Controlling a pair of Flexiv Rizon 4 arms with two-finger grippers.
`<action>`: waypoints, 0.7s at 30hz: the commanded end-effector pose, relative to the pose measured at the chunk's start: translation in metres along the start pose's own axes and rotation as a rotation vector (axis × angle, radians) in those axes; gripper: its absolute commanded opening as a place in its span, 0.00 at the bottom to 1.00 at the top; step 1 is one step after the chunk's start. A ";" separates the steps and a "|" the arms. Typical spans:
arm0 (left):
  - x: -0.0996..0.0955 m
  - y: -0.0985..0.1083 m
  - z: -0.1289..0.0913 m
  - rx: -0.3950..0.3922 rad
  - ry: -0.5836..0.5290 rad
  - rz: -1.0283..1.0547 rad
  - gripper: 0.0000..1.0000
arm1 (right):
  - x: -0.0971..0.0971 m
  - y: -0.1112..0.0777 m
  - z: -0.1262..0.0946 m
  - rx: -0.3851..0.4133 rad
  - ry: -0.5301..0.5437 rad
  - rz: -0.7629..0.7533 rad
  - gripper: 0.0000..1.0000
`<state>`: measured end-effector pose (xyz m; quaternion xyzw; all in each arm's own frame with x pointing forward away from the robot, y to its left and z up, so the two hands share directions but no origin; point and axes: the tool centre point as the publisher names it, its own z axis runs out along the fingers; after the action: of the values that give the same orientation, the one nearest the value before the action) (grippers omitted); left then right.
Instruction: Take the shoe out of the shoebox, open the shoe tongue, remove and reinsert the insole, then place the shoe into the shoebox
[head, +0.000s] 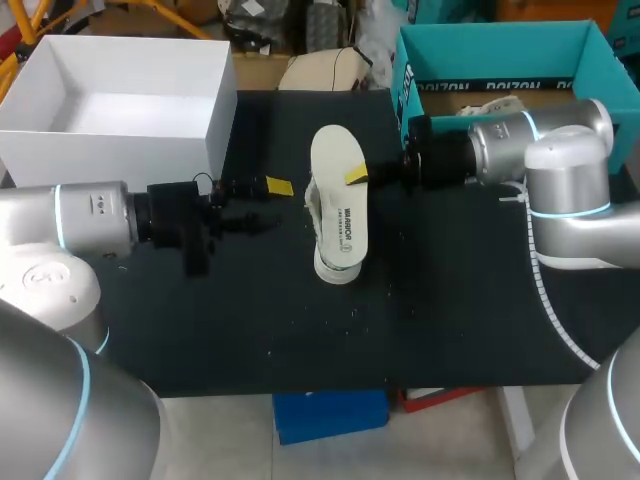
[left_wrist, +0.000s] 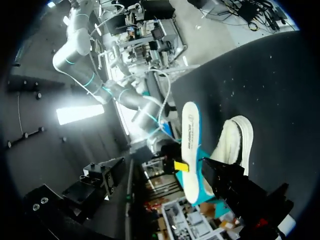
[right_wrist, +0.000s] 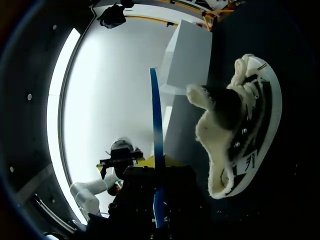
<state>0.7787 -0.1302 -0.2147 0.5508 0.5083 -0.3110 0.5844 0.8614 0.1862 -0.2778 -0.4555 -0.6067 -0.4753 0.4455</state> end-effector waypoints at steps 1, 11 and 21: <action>0.008 -0.004 0.002 -0.035 -0.012 -0.006 1.00 | 0.000 0.000 0.001 -0.001 -0.001 0.000 0.00; 0.034 0.019 0.015 -0.031 -0.188 -0.088 1.00 | 0.000 0.000 0.001 -0.001 -0.001 0.000 0.00; 0.052 0.029 0.038 -0.017 -0.212 -0.111 1.00 | 0.000 0.000 0.001 -0.001 -0.001 0.000 0.00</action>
<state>0.8183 -0.1406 -0.2519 0.4795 0.4810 -0.3917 0.6207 0.8614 0.1862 -0.2778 -0.4555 -0.6067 -0.4753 0.4455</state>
